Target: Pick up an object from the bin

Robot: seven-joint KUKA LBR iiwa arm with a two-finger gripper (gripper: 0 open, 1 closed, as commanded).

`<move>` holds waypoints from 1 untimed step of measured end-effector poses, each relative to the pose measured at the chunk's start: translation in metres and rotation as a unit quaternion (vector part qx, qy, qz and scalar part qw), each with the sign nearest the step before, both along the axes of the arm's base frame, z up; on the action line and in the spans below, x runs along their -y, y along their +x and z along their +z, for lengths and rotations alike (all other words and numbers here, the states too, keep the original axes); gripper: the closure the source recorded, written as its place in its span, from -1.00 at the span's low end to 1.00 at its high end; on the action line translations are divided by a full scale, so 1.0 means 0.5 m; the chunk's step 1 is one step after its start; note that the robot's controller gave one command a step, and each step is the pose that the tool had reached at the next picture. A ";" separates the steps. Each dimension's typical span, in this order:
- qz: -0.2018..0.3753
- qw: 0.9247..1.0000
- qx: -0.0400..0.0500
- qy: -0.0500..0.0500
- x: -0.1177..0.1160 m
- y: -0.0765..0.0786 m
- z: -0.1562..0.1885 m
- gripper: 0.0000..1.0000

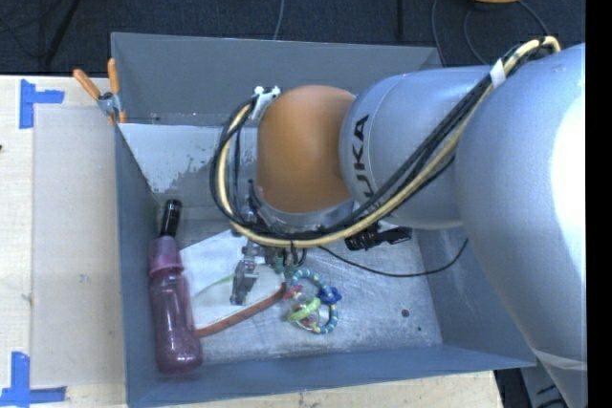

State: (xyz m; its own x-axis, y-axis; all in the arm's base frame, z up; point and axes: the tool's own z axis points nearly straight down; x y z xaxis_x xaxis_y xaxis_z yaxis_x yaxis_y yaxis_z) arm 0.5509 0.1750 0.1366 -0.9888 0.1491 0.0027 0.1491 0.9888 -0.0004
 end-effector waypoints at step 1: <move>0.026 1.000 0.005 0.001 0.104 0.010 -0.067 -1.00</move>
Offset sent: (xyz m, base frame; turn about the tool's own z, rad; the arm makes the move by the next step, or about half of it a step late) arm -0.0303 -0.1013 -0.0054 -0.1009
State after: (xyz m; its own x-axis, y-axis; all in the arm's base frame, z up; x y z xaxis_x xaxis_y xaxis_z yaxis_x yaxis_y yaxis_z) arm 0.5558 0.1230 0.1030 -0.9951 0.0984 -0.0061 0.0984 0.9951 0.0029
